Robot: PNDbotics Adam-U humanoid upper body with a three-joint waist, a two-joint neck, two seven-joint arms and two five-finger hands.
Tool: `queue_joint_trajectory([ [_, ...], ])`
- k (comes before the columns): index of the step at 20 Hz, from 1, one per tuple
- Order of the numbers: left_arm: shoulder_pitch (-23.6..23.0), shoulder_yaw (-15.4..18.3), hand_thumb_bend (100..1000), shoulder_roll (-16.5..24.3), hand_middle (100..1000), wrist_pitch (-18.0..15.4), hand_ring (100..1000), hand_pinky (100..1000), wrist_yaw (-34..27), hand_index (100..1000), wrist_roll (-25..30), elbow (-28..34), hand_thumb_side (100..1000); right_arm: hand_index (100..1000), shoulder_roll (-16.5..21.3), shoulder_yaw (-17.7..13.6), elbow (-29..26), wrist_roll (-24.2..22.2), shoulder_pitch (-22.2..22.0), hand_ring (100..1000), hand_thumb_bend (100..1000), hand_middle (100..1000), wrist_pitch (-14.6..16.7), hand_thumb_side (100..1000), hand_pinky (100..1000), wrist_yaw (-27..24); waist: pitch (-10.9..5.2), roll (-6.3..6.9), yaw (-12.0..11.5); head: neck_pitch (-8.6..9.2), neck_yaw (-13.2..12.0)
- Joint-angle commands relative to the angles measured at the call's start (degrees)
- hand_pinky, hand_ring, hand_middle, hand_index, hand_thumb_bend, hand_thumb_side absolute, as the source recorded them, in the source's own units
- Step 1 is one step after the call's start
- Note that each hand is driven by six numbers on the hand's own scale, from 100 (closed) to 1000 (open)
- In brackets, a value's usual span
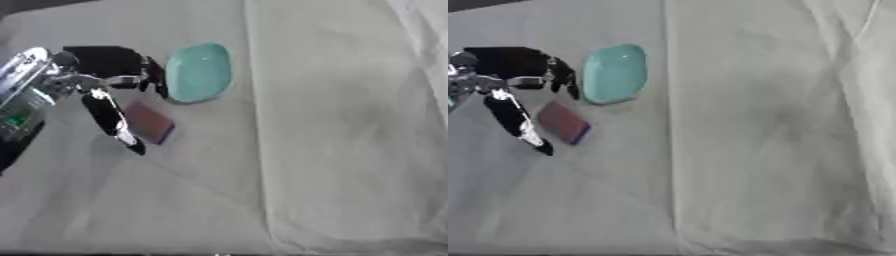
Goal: Pick up objects on the table and place them in the box.
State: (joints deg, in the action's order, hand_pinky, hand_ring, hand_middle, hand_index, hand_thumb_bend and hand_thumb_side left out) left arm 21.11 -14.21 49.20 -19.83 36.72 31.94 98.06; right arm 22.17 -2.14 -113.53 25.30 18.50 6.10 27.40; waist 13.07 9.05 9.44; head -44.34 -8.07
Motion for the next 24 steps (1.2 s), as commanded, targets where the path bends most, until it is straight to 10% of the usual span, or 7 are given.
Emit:
queue_joint_trajectory([
  [1, -0.04, -0.12, 767, 0.70, 615, -0.48, 554, 435, -0.49, 719, 0.15, -0.13, 526, 685, 0.44, -0.37, -1.06, 0.25, 0.69, 496, 100, 588, 0.08, 560, 403, 0.24, -0.97, -0.25, 0.09, 0.22, 0.01],
  [24, 0.87, -1.64, 784, 2.16, 607, -4.37, 545, 443, 2.12, 708, -0.04, -3.07, 521, 683, 0.76, -0.22, -1.06, 0.03, 0.91, 495, 100, 587, 0.31, 560, 403, -0.49, -0.81, -0.22, 0.45, 0.22, 0.09],
])
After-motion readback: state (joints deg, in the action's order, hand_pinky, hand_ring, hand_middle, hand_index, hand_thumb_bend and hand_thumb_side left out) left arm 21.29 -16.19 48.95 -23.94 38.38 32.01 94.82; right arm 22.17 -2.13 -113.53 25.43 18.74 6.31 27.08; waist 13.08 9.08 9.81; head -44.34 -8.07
